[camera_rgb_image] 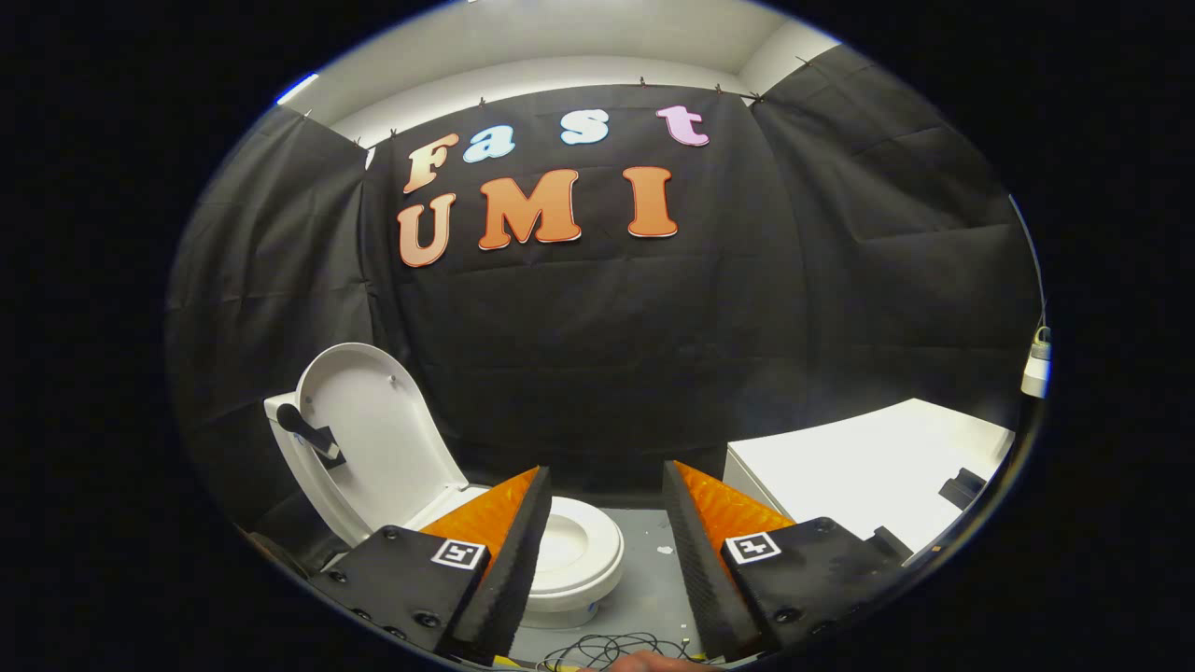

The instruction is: Open the toilet lid.

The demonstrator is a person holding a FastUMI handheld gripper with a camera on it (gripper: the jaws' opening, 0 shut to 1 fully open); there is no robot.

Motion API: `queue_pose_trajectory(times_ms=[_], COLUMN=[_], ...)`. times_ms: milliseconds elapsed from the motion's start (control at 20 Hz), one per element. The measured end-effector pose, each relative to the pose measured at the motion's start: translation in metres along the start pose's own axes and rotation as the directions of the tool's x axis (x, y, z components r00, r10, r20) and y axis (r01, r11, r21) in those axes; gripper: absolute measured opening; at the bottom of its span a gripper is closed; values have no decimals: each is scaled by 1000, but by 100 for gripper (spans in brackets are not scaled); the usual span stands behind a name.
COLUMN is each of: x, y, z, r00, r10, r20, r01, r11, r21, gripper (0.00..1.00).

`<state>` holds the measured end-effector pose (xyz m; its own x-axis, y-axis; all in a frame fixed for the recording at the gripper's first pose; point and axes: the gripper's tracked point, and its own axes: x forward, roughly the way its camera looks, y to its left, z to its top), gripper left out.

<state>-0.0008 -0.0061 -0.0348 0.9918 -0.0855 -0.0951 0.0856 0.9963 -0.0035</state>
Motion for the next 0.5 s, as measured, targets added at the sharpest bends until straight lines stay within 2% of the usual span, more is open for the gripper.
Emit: queue_pose_trajectory(times_ms=[500], x=[0], y=[-2], z=[-5], r00=[1000], r10=[-6], r20=[-28], r01=[6], r11=[1000], r21=[-1], gripper=[79])
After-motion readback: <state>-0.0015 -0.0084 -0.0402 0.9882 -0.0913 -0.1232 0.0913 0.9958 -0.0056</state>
